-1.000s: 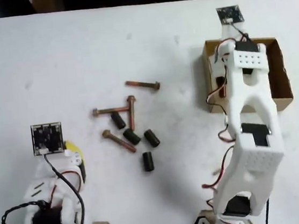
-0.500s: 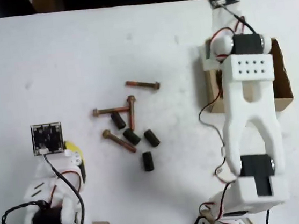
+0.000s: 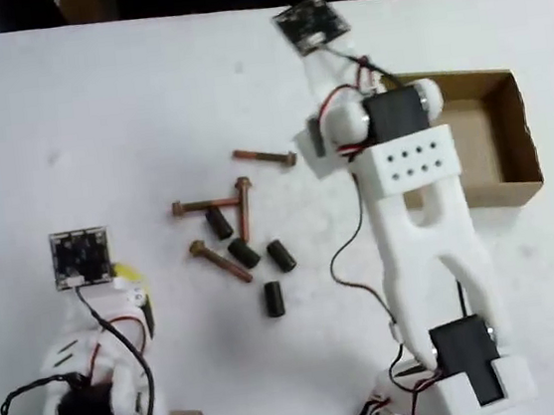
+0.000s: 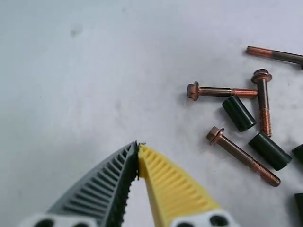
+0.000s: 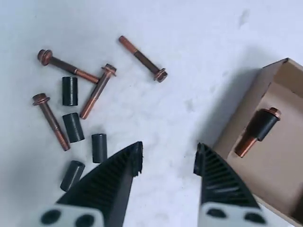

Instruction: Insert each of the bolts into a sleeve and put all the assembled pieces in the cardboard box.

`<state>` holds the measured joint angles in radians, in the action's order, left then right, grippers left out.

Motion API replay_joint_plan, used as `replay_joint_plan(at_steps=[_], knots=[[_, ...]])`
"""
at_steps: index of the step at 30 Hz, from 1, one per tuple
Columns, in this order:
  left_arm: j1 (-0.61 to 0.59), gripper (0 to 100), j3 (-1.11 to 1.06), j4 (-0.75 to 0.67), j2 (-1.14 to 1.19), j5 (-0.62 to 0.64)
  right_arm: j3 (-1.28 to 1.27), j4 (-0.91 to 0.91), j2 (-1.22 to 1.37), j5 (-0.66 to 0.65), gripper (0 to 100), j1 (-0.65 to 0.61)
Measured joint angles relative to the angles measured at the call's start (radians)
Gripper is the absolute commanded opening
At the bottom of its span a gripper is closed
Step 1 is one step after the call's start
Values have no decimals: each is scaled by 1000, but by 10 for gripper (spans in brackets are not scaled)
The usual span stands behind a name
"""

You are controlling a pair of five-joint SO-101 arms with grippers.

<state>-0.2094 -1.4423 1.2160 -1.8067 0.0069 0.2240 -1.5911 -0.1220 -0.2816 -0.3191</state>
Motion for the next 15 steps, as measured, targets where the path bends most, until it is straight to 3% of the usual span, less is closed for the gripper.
replay_joint_plan(at_steps=[7, 15], knots=[[-133, 23, 0, 0, 0, 0, -161, 32, -2, -83, 163, -150], [-147, 23, 0, 0, 0, 0, -419, 233, 0, -101, 163, -241]])
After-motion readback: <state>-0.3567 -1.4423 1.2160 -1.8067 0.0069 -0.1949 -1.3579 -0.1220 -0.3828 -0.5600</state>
